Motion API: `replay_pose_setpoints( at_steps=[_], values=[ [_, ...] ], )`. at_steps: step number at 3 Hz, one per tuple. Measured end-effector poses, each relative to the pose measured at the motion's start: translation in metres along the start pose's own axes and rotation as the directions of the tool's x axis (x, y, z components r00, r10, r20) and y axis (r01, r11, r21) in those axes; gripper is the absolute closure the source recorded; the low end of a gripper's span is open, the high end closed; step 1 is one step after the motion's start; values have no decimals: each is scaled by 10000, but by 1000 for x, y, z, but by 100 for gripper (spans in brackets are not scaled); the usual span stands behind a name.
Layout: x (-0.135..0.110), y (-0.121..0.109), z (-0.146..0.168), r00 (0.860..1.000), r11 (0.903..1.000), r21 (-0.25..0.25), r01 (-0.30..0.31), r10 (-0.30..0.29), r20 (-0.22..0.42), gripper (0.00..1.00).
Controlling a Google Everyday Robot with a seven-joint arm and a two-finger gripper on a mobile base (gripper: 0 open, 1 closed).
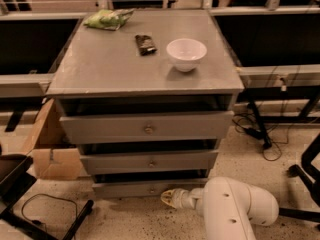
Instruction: Close bottom drawer
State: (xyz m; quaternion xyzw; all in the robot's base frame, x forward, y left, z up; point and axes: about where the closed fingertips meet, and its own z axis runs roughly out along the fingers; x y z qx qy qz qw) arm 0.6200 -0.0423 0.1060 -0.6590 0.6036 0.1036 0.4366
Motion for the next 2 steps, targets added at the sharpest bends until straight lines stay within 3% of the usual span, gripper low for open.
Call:
replay_pose_setpoints(
  at_steps=[1, 2],
  values=[
    [-14, -36, 1, 9978, 9977, 136, 661, -661, -2, 100],
    [-14, -36, 1, 9978, 9977, 135, 661, -661, -1, 100]
  ],
)
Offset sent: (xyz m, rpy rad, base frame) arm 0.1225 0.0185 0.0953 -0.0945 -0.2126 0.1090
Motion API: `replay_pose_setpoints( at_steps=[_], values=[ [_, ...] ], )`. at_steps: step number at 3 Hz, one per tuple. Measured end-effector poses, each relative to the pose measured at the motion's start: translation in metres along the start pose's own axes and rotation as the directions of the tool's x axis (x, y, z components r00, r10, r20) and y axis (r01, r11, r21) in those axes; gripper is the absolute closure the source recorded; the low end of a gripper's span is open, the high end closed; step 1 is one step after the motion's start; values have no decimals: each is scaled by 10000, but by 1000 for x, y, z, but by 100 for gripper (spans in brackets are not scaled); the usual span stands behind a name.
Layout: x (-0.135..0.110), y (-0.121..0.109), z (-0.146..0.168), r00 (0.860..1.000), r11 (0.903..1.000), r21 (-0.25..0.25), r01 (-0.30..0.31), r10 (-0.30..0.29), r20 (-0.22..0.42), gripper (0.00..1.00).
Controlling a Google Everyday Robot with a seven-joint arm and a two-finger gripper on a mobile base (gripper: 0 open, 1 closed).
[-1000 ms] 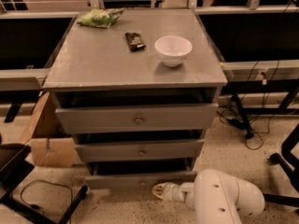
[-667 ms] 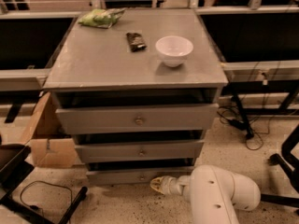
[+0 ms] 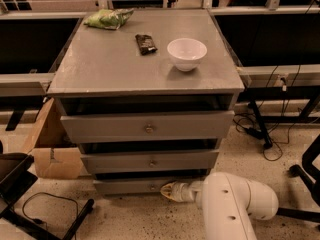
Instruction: Close bottom drawer
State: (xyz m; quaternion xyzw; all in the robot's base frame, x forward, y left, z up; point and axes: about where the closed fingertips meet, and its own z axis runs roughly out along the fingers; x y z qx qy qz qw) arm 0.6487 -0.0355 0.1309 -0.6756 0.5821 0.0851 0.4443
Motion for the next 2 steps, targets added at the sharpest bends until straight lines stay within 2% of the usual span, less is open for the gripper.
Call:
replay_pose_setpoints(
  at_steps=[1, 2],
  values=[
    [-15, 22, -2, 9999, 9998, -183, -85, 88, 120, 100],
    [-43, 50, -25, 9996, 9993, -250, -294, 294, 12, 100]
  ],
)
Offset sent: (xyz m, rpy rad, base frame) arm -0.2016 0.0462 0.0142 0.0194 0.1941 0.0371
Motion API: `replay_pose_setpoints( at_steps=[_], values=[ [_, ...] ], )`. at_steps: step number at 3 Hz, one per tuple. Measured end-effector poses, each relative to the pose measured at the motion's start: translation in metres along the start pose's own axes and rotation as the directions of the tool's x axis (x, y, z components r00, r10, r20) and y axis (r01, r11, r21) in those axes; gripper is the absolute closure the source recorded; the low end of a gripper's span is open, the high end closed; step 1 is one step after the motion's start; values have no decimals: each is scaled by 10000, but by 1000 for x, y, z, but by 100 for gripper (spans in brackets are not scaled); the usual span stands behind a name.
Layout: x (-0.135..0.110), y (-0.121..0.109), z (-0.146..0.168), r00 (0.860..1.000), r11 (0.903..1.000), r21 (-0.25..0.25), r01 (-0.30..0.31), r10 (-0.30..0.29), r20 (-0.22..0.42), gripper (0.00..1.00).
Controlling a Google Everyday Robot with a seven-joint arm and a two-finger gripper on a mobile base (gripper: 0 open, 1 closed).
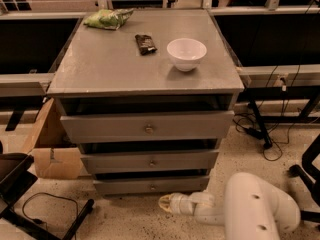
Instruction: Close bottom drawer
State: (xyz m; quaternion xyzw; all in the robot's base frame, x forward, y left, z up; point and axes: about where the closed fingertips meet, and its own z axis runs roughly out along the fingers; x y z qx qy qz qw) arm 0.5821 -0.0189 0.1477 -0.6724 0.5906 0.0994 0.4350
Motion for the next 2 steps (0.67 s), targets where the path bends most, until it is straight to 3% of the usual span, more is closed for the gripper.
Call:
replay_pose_setpoints(
  at_steps=[2],
  values=[
    [-95, 45, -95, 9976, 9995, 108, -306, 312, -618, 100]
  ],
)
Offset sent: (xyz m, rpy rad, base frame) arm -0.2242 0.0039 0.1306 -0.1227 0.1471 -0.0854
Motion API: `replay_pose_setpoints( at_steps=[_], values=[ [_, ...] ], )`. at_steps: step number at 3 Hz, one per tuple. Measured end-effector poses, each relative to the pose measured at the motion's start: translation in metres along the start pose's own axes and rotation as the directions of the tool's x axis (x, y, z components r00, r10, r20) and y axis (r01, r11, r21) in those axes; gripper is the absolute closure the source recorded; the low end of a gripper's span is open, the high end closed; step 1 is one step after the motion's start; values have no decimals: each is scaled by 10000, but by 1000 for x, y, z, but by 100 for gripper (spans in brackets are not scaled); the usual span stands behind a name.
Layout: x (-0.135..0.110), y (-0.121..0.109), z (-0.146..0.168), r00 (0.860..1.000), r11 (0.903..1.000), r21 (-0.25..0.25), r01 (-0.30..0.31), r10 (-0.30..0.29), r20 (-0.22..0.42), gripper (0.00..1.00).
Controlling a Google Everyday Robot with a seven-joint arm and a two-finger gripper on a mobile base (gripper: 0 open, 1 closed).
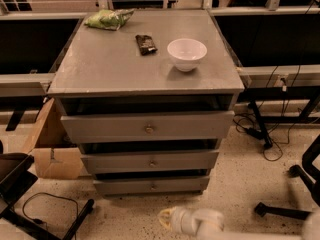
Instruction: Close bottom drawer
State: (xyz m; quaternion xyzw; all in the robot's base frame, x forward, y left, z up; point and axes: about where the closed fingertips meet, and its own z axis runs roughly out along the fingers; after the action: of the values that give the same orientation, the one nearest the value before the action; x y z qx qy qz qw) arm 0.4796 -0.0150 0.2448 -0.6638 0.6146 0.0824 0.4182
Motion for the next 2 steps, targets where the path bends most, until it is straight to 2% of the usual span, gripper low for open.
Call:
replay_pose_setpoints(
  at_steps=[1, 2],
  values=[
    [-44, 6, -55, 9988, 9996, 183, 223, -214, -442, 100],
    [-68, -16, -112, 9830, 9972, 223, 713, -665, -1713, 100]
  ],
)
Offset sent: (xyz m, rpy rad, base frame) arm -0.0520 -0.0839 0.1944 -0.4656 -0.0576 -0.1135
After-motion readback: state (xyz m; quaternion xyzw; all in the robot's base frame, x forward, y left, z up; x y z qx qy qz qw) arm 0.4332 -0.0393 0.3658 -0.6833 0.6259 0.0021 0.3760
